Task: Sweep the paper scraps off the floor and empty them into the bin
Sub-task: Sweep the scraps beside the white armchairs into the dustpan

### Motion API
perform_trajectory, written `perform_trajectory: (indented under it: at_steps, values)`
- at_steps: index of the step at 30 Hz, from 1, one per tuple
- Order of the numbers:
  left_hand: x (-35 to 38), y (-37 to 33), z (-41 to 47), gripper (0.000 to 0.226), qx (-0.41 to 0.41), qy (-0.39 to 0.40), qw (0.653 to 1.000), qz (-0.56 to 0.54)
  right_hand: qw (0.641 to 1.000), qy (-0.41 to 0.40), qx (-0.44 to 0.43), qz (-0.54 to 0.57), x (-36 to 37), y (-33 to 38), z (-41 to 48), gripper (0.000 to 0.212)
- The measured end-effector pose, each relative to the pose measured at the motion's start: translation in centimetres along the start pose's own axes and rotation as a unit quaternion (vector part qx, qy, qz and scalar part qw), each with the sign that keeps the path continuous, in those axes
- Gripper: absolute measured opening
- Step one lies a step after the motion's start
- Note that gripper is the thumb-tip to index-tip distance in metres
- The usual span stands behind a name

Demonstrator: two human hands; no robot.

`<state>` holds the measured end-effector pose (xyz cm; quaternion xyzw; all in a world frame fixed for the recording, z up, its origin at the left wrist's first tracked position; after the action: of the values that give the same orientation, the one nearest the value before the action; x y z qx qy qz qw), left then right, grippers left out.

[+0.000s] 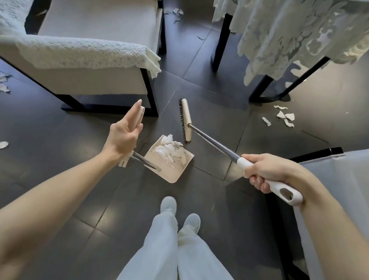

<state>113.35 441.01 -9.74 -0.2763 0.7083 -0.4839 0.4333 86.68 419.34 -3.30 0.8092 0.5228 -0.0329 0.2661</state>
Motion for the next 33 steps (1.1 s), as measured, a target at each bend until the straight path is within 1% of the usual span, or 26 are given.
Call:
perform_trajectory:
  at_steps: [4, 7, 9, 11, 16, 18, 19, 20, 21, 22, 25, 27, 31, 33]
  values:
    - [0.7, -1.2, 1.3, 0.066, 0.015, 0.028, 0.999, -0.014, 0.999, -0.016, 0.018, 0.044, -1.6, 1.3, 0.6, 0.064]
    - [2.3, -3.3, 2.9, 0.07, 0.023, 0.065, 0.997, -0.02, 0.997, -0.036, 0.029, 0.069, -2.9, 1.8, 0.6, 0.054]
    - [3.8, -4.7, 4.1, 0.07, 0.04, 0.092, 0.995, -0.011, 0.994, -0.06, 0.039, 0.084, -4.1, 1.8, 0.8, 0.05]
    - [5.6, -6.0, 5.4, 0.069, 0.057, 0.11, 0.992, -0.005, 0.99, -0.087, 0.053, 0.1, -5.5, 1.7, 1.3, 0.051]
    - [12.5, -10.3, 8.2, 0.066, 0.117, 0.144, 0.983, -0.011, 0.971, -0.13, 0.107, 0.168, -10.5, 0.8, 2.9, 0.048]
    - [15.8, -11.9, 9.4, 0.067, 0.129, 0.153, 0.98, -0.012, 0.963, -0.148, 0.121, 0.192, -13.3, 0.5, 4.3, 0.045]
    - [17.6, -12.5, 10.1, 0.069, 0.127, 0.157, 0.979, -0.012, 0.959, -0.157, 0.124, 0.201, -14.9, 0.4, 5.3, 0.041]
    - [19.4, -13.2, 10.8, 0.07, 0.125, 0.16, 0.979, -0.012, 0.957, -0.166, 0.124, 0.202, -16.6, 0.4, 6.3, 0.031]
    - [21.1, -13.7, 11.5, 0.071, 0.124, 0.16, 0.979, -0.012, 0.957, -0.181, 0.121, 0.194, -18.4, 0.5, 7.5, 0.019]
    - [22.8, -14.3, 12.3, 0.071, 0.127, 0.158, 0.979, -0.013, 0.956, -0.2, 0.12, 0.18, -20.2, 0.7, 8.9, 0.012]
    - [27.8, -16.0, 15.0, 0.071, 0.133, 0.147, 0.98, -0.011, 0.954, -0.227, 0.132, 0.145, -25.3, 1.6, 13.4, 0.017]
    - [31.1, -17.2, 16.6, 0.071, 0.123, 0.15, 0.981, -0.014, 0.953, -0.235, 0.142, 0.126, -28.5, 2.4, 16.4, 0.017]
    - [36.3, -18.4, 18.9, 0.07, 0.118, 0.169, 0.979, 0.011, 0.956, -0.253, 0.133, 0.065, -33.9, 3.3, 22.4, 0.014]
    - [38.0, -18.3, 19.8, 0.071, 0.129, 0.182, 0.975, 0.025, 0.958, -0.257, 0.119, 0.033, -35.8, 3.3, 25.1, 0.019]
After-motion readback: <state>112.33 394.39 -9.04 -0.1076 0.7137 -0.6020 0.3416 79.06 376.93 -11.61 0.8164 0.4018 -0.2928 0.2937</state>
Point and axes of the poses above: each hand's wrist, its own z-axis towards the middle knuckle, its own x-axis out of the palm, y = z × x, the point moved 1 cm from there along z, towards the middle knuckle, and after that the axes turned 14 degrees about -y, right-handed, at the moved point
